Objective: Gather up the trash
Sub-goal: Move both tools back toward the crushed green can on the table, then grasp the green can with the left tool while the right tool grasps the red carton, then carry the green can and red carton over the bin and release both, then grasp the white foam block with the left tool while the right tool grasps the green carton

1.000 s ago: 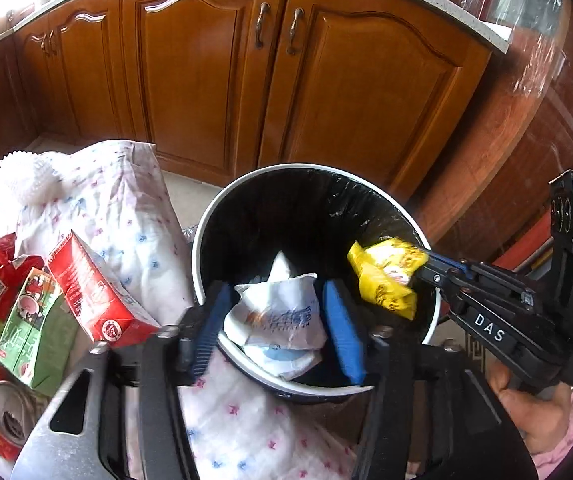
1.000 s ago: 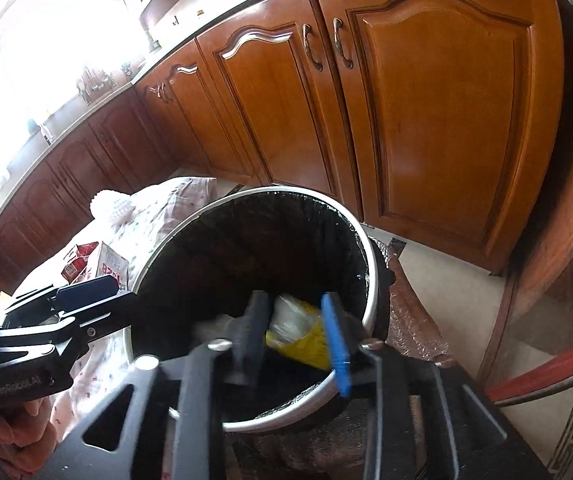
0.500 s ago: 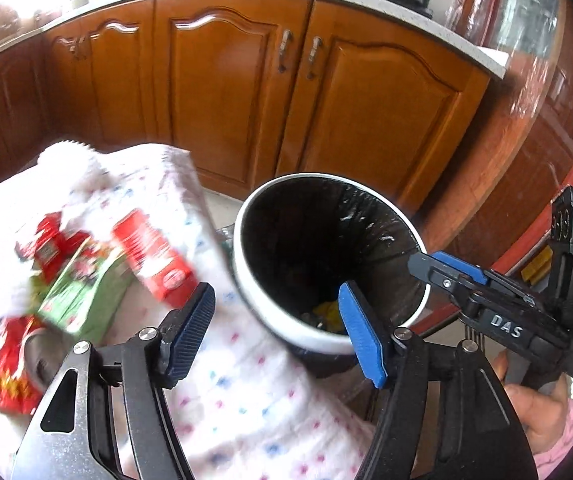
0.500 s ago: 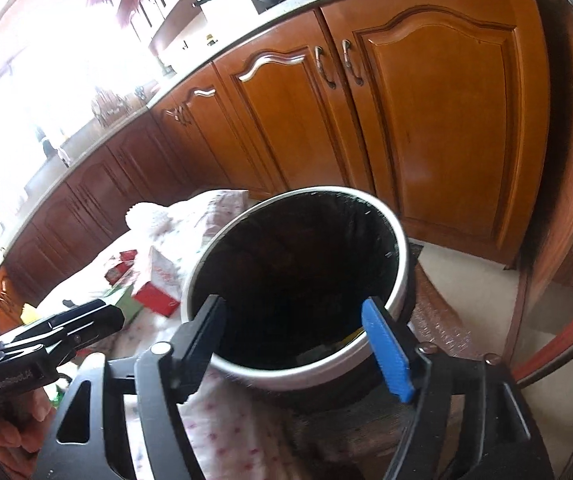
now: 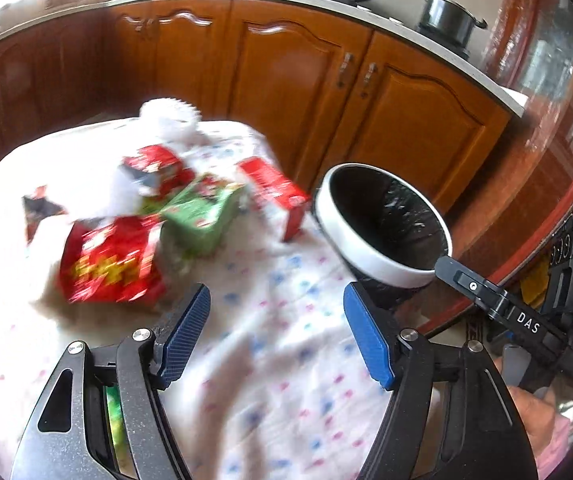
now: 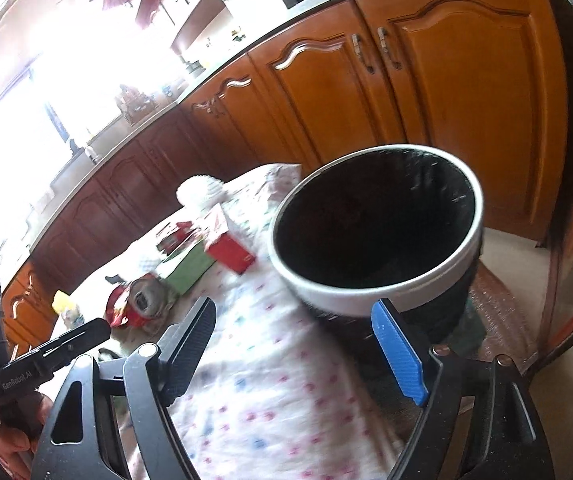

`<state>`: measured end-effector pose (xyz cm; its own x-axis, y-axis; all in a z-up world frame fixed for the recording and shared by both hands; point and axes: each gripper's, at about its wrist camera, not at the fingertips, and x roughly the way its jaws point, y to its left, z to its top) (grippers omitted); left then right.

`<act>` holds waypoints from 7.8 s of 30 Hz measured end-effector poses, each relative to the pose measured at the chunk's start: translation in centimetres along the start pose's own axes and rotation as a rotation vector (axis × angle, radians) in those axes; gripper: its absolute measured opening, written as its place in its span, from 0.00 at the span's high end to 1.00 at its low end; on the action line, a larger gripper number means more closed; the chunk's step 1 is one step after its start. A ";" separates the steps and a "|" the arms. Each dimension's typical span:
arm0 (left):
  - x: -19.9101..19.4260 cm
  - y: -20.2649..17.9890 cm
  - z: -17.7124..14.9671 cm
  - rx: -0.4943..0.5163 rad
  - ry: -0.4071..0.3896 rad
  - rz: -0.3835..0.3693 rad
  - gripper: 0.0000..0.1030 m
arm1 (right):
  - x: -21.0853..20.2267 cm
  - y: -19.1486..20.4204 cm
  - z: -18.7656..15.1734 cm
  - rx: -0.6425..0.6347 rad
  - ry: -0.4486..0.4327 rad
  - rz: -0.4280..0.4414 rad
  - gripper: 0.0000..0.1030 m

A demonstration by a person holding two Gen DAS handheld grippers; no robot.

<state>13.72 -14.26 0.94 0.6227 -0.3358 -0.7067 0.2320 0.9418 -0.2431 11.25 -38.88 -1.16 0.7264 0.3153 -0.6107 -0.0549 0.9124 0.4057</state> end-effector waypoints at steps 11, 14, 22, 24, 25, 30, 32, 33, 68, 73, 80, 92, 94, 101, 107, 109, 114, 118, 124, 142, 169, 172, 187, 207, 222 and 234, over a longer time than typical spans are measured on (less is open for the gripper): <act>-3.7 5.0 -2.9 -0.041 -0.028 0.028 0.28 | 0.6 4.6 -2.3 -0.071 0.029 0.034 0.20; -4.7 6.0 -3.8 -0.041 -0.035 0.036 0.25 | 0.6 5.5 -2.9 -0.085 0.036 0.042 0.20; -6.4 8.7 -6.3 -0.025 -0.035 0.041 0.23 | 0.9 7.8 -4.2 -0.125 0.057 0.059 0.20; -6.5 8.9 -6.9 -0.001 -0.029 0.042 0.22 | 1.1 8.1 -4.3 -0.132 0.063 0.063 0.20; -6.5 8.9 -7.1 0.018 -0.021 0.043 0.22 | 1.2 8.2 -4.3 -0.134 0.066 0.065 0.20; -5.8 7.8 -8.0 0.154 0.008 0.079 0.21 | 1.7 8.6 -4.4 -0.144 0.074 0.071 0.20; -5.3 7.2 -8.3 0.212 0.011 0.115 0.21 | 2.1 8.5 -4.3 -0.141 0.080 0.069 0.20; -4.9 6.9 -8.5 0.241 0.016 0.145 0.21 | 2.3 8.4 -4.3 -0.137 0.084 0.067 0.20; -2.8 8.8 -2.7 -0.049 -0.055 -0.030 0.69 | 10.4 7.8 2.7 -0.266 0.060 -0.016 0.70; -2.5 7.2 -1.7 -0.019 -0.063 -0.028 0.69 | 6.4 7.0 1.9 -0.223 0.022 0.017 0.70; -1.9 4.4 -0.3 0.026 -0.068 -0.030 0.70 | 2.5 5.2 1.7 -0.177 -0.024 0.023 0.70; 0.4 -0.9 1.3 0.111 -0.043 -0.042 0.70 | -0.6 1.2 2.4 -0.119 -0.065 -0.041 0.70; 0.8 -1.5 1.4 0.120 -0.036 -0.046 0.70 | -1.0 0.7 2.6 -0.112 -0.072 -0.050 0.70; 1.8 -3.7 1.9 0.155 -0.028 -0.058 0.70 | -1.9 -1.1 3.2 -0.093 -0.087 -0.077 0.70; 2.7 -5.5 2.5 0.183 -0.022 -0.068 0.70 | -1.9 -2.6 3.8 -0.074 -0.089 -0.099 0.70; 3.0 -6.0 2.6 0.190 -0.018 -0.072 0.70 | -1.9 -2.9 3.9 -0.067 -0.090 -0.106 0.70; 4.0 -7.3 3.2 0.215 -0.009 -0.085 0.70 | -1.6 -3.9 4.8 -0.064 -0.082 -0.133 0.70; 5.0 -8.4 3.9 0.232 0.004 -0.096 0.70 | -1.1 -4.3 5.4 -0.077 -0.068 -0.154 0.70; 6.9 -10.0 5.0 0.248 0.030 -0.117 0.70 | 0.0 -5.1 6.2 -0.086 -0.044 -0.177 0.70; 11.6 -12.6 7.2 0.283 0.084 -0.130 0.70 | 3.1 -7.1 7.3 -0.101 0.023 -0.214 0.70; 5.6 -4.8 3.9 0.108 0.015 -0.106 0.34 | 0.5 -2.7 3.4 -0.005 -0.034 -0.054 0.22; 4.1 -2.8 2.8 0.075 -0.001 -0.079 0.34 | 0.9 -1.1 2.5 -0.012 -0.018 -0.026 0.22; -2.2 7.3 -1.6 -0.096 -0.074 0.044 0.34 | 3.9 6.5 -0.6 -0.103 0.058 0.064 0.22; -3.0 15.1 -3.6 -0.153 -0.041 0.163 0.34 | 9.9 11.0 0.8 -0.098 0.134 0.112 0.22; 0.6 17.0 -1.6 -0.132 0.001 0.172 0.34 | 19.6 12.9 3.5 -0.006 0.279 0.038 0.26; 2.0 17.1 -1.2 -0.128 0.025 0.126 0.74 | 17.0 10.5 3.1 -0.017 0.217 0.063 0.50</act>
<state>18.02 1.15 -5.46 0.6217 -0.2160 -0.7529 0.0555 0.9710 -0.2327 25.14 -24.71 -5.21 0.5566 0.4193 -0.7172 -0.1084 0.8925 0.4377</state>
